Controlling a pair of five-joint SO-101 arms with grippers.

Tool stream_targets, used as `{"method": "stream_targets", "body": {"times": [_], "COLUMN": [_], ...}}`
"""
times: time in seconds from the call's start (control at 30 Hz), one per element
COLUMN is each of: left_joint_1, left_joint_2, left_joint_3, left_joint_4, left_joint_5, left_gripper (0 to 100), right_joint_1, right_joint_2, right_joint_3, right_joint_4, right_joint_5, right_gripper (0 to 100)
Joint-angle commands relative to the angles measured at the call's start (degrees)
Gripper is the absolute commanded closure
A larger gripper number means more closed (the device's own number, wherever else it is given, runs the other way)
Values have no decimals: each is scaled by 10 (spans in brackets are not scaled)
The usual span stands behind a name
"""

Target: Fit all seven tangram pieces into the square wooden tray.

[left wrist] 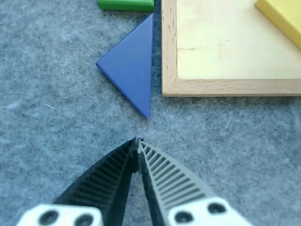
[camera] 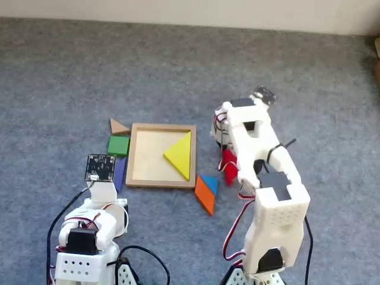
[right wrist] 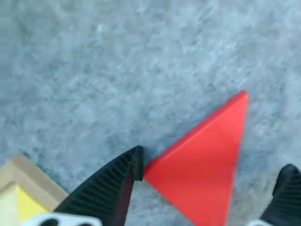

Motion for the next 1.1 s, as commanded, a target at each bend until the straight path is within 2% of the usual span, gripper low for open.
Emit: {"method": "stream_targets", "body": {"times": [0.0, 1.07], "left_joint_1": [-8, -8], "left_joint_2": [-11, -11], "left_joint_3": [12, 12], "left_joint_4": [2, 2], "left_joint_5": [0, 0], "left_gripper": [995, 995], "right_joint_1": [-19, 3], "right_joint_2": [-10, -9], "right_joint_3": [-29, 7], "right_joint_4": [6, 3], "right_joint_5": [7, 3], "right_gripper": [587, 588]}}
